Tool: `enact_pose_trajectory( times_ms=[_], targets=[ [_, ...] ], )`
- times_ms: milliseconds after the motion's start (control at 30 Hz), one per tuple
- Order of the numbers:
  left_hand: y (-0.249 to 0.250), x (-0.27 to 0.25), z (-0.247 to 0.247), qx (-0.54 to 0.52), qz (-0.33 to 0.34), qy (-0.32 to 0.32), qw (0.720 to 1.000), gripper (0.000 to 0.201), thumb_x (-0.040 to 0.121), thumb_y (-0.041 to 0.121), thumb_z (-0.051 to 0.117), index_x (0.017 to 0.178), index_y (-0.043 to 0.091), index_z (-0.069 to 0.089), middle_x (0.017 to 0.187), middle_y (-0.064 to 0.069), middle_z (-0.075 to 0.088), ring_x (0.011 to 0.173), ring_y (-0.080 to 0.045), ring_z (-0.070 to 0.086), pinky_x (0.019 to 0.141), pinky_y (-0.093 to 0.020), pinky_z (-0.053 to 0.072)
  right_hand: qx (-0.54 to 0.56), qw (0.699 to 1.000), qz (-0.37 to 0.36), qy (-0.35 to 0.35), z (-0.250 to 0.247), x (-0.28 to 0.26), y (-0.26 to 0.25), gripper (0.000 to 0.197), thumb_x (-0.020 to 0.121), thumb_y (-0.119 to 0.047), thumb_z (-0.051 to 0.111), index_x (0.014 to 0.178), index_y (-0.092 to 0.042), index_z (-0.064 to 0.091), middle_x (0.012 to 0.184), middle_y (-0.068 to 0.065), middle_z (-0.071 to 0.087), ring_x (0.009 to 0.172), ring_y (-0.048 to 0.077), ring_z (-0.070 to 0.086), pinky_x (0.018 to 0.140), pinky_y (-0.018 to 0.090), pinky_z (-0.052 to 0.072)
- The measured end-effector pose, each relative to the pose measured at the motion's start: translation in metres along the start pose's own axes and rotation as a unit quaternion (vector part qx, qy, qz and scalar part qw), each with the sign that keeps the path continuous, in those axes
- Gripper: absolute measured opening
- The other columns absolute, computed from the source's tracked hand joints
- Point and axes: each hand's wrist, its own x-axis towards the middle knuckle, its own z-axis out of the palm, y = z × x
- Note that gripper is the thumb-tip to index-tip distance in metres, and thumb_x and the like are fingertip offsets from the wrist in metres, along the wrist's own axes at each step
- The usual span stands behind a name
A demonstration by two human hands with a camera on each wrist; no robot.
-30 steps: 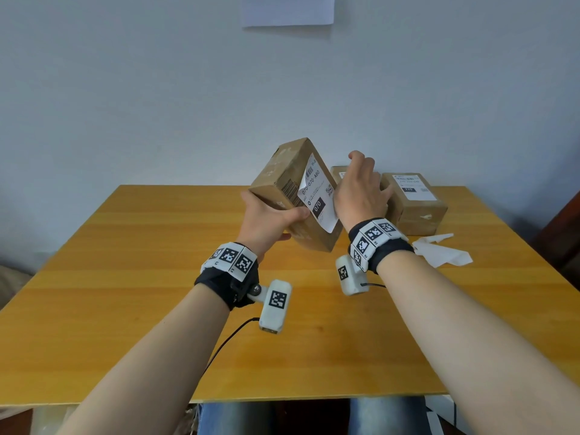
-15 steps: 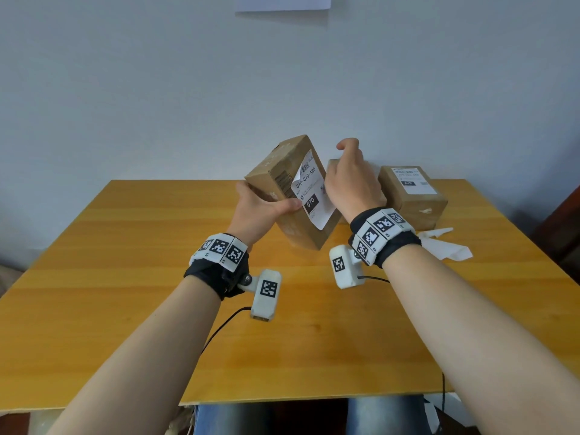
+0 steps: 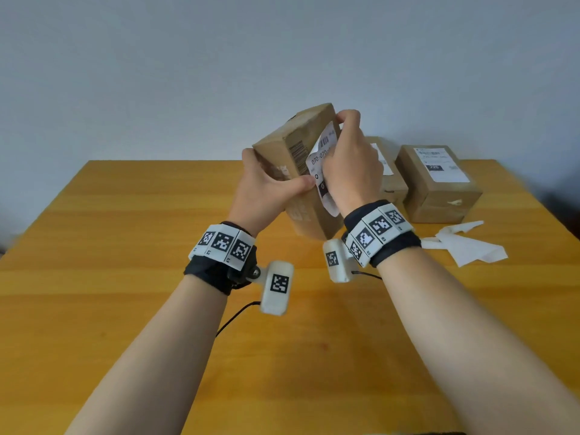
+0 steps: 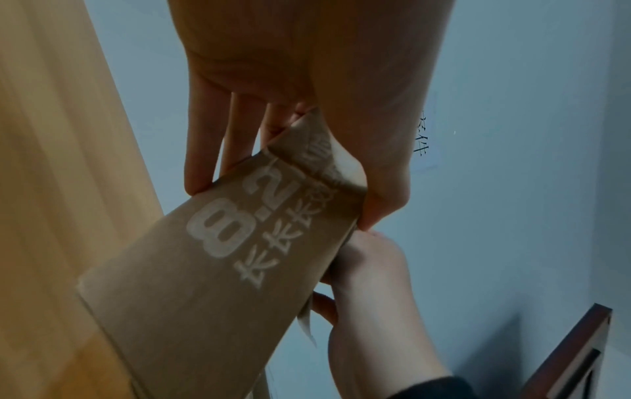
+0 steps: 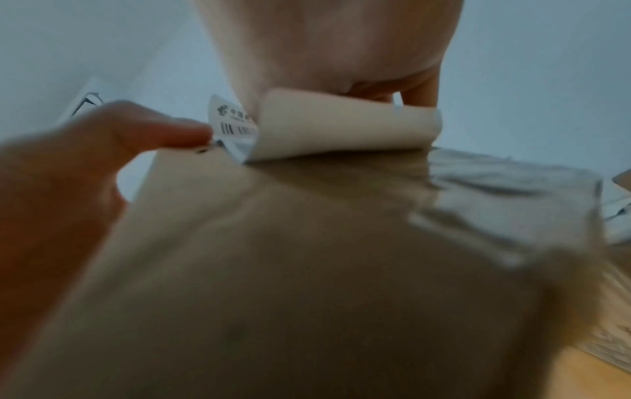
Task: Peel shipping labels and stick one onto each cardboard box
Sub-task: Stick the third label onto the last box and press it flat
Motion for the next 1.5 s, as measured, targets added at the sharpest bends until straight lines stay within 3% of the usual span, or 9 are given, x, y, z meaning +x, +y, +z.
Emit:
enact_pose_trajectory(
  times_ms=[333,500,667,800,967,1100,1300,1400,1500],
  targets=[
    [-0.033,0.046,-0.007,0.036,0.038,-0.013,0.999,0.085,0.064,0.038,0.096,0.128,0.020,0.042,0.120,0.000,0.069,0.106,-0.013,0.071,0.088,-0.045,0.064,-0.001,0.999,0.038,-0.018,0.046,0.027,0.047,0.030,0.106,-0.014,0.055,0.134,-0.014,0.046,0.102,-0.001,0.066,0.083,0.013,0.059,0.067,0.029,0.054],
    [-0.052,0.069,-0.021,-0.002,-0.012,0.008,1.000,0.086,0.061,0.048,0.092,0.135,0.032,0.051,0.118,-0.001,0.073,0.104,-0.021,0.077,0.088,-0.053,0.063,0.184,0.976,0.117,-0.006,0.044,0.034,0.061,0.013,0.102,-0.015,0.053,0.111,-0.023,0.059,0.083,-0.005,0.063,0.072,0.009,0.060,0.067,0.026,0.052],
    [-0.062,0.079,-0.021,-0.023,-0.023,0.003,0.999,0.080,0.062,0.048,0.090,0.135,0.037,0.060,0.111,0.003,0.078,0.108,-0.016,0.075,0.093,-0.052,0.062,0.418,0.871,0.105,-0.234,0.041,0.022,0.042,0.061,0.111,-0.046,0.039,0.064,-0.016,0.063,0.057,0.009,0.056,0.044,0.025,0.049,0.047,0.031,0.042],
    [-0.061,0.076,-0.015,-0.007,-0.001,-0.051,0.999,0.065,0.065,0.051,0.088,0.125,0.048,0.064,0.107,0.007,0.079,0.107,-0.015,0.076,0.095,-0.055,0.061,0.430,0.847,0.080,-0.303,0.055,0.014,0.031,0.074,0.112,-0.050,0.033,0.051,-0.012,0.052,0.048,0.014,0.048,0.038,0.027,0.042,0.043,0.028,0.037],
    [-0.060,0.077,-0.013,-0.010,0.008,-0.064,0.998,0.045,0.068,0.046,0.087,0.110,0.056,0.071,0.104,0.009,0.080,0.105,-0.016,0.076,0.094,-0.056,0.061,0.412,0.860,0.101,-0.282,0.065,0.012,0.030,0.078,0.111,-0.053,0.033,0.046,-0.012,0.047,0.043,0.013,0.045,0.032,0.026,0.040,0.040,0.025,0.035],
    [-0.059,0.077,-0.012,0.006,0.036,-0.070,0.997,0.051,0.074,0.035,0.089,0.120,0.045,0.070,0.101,0.008,0.080,0.103,-0.022,0.075,0.089,-0.056,0.063,0.403,0.878,0.116,-0.232,0.073,0.009,0.026,0.084,0.108,-0.062,0.028,0.041,-0.014,0.044,0.036,0.008,0.040,0.029,0.025,0.036,0.039,0.022,0.031],
    [-0.065,0.077,-0.010,-0.005,0.052,-0.080,0.995,0.069,0.070,0.035,0.089,0.135,0.026,0.068,0.106,0.009,0.080,0.101,-0.012,0.074,0.082,-0.027,0.061,0.476,0.855,0.126,-0.164,0.077,0.015,0.031,0.087,0.051,-0.106,0.033,0.042,-0.021,0.048,0.039,0.011,0.044,0.029,0.024,0.041,0.043,0.022,0.036],
    [-0.067,0.077,-0.010,-0.017,0.052,-0.088,0.995,0.076,0.067,0.038,0.087,0.139,0.024,0.066,0.110,0.002,0.081,0.102,-0.017,0.075,0.085,-0.029,0.061,0.482,0.852,0.164,-0.121,0.076,0.015,0.035,0.089,0.071,-0.103,0.027,0.040,-0.021,0.046,0.039,0.010,0.042,0.029,0.024,0.040,0.044,0.025,0.034],
    [-0.071,0.078,-0.011,-0.021,0.049,-0.096,0.994,0.080,0.067,0.038,0.089,0.142,0.025,0.064,0.111,0.001,0.080,0.099,-0.021,0.078,0.089,-0.040,0.064,0.485,0.851,0.184,-0.077,0.076,0.015,0.037,0.078,0.095,-0.072,0.022,0.040,-0.022,0.045,0.038,0.007,0.038,0.029,0.022,0.037,0.043,0.025,0.032]
  ],
)
